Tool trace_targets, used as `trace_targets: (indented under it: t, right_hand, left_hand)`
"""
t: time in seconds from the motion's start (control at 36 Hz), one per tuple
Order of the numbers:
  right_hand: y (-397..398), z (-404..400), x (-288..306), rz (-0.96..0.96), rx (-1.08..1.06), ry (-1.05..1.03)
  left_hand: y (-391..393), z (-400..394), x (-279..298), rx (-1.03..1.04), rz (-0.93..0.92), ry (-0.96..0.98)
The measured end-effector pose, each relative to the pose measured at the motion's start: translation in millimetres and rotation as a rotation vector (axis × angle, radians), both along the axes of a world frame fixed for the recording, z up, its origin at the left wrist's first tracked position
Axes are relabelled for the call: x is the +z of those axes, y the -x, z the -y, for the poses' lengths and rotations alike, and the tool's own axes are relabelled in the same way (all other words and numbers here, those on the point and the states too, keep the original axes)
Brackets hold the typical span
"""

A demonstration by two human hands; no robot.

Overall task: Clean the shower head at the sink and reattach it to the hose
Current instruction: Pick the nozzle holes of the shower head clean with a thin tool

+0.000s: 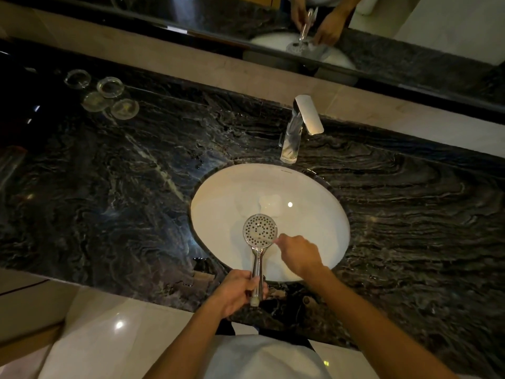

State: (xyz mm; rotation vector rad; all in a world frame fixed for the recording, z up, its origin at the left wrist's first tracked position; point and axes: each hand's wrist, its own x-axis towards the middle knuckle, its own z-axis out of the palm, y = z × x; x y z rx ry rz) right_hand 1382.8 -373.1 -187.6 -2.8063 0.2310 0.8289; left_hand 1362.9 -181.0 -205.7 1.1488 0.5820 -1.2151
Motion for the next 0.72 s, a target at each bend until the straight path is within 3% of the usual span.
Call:
trace_targets:
  t: [0.17, 0.31, 0.5, 0.72]
  right_hand:
    - [18.0, -2.8, -6.3, -0.014, -0.137, -0.101]
    - [21.1, 5.5, 6.3, 0.037, -0.407, -0.413]
    - [19.7, 20.6, 18.3, 0.119, -0.416, -0.609]
    - [10.7, 39.9, 24.2, 0.202, -0.961, -0.915]
  left_hand:
    - [0.0, 1.0, 7.3, -0.009, 0.005, -0.014]
    - [1.7, 1.6, 11.5, -0.009, 0.012, -0.054]
    - [-5.1, 20.5, 20.2, -0.034, 0.125, -0.140]
    - [-33.9, 43.5, 35.5, -0.042, 0.172, -0.104]
